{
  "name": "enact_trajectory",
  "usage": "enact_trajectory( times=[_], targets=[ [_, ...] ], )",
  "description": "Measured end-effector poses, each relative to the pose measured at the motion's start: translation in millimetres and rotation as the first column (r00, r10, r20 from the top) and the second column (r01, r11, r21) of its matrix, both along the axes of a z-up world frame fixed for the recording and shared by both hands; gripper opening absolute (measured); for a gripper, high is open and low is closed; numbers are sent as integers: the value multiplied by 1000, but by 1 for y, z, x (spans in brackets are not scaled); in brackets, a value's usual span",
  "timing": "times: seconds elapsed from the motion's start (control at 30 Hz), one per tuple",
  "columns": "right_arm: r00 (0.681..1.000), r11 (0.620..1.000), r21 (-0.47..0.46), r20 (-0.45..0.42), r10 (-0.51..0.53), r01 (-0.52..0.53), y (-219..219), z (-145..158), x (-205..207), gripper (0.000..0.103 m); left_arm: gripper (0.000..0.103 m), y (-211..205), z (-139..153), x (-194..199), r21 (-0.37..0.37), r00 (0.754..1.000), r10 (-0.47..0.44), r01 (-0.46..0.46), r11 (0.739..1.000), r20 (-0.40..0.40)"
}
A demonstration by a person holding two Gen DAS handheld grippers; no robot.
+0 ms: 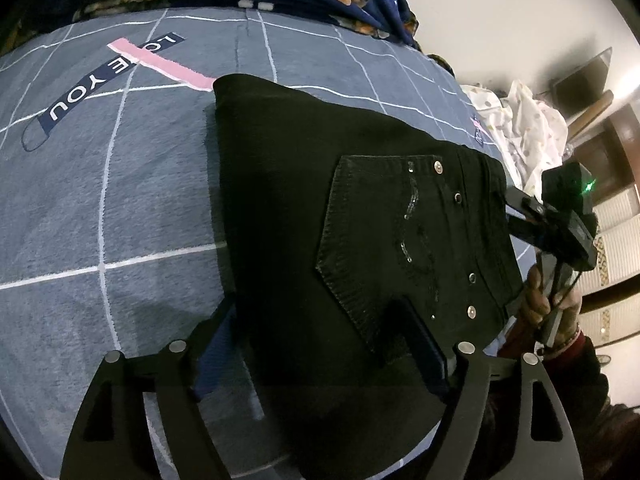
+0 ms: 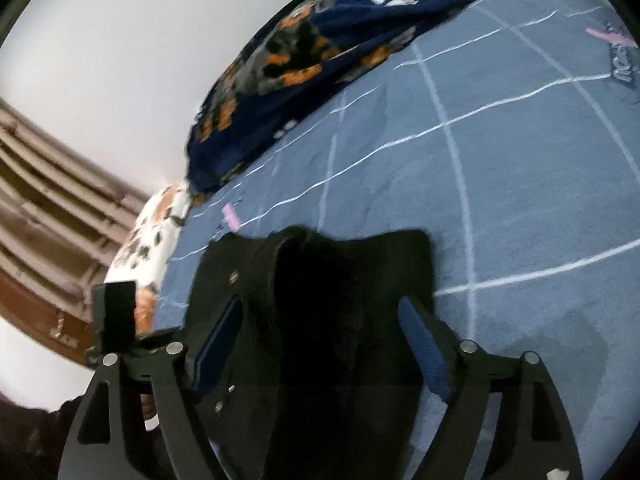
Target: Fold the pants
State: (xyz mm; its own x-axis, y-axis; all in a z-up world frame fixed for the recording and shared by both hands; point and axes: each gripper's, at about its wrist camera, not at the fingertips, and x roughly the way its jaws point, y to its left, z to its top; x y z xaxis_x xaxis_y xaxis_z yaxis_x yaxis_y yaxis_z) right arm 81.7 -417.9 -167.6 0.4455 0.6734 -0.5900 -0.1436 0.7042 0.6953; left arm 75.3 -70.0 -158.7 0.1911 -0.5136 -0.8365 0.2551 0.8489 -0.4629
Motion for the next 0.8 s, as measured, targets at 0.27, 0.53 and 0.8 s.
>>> enact_trajectory(
  times=[0.27, 0.53, 0.8],
  targets=[
    [983, 976, 120, -16, 183, -179, 21, -14, -15, 76, 89, -9, -1, 1, 14, 1000, -13, 13, 1000, 19],
    [993, 981, 189, -99, 63, -43, 8, -23, -10, 14, 89, 1, 0, -2, -26, 1000, 22, -22, 999, 22],
    [998, 945, 324, -64, -27, 46, -10, 11, -32, 12, 89, -7, 15, -3, -26, 998, 29, -28, 999, 54]
  ],
)
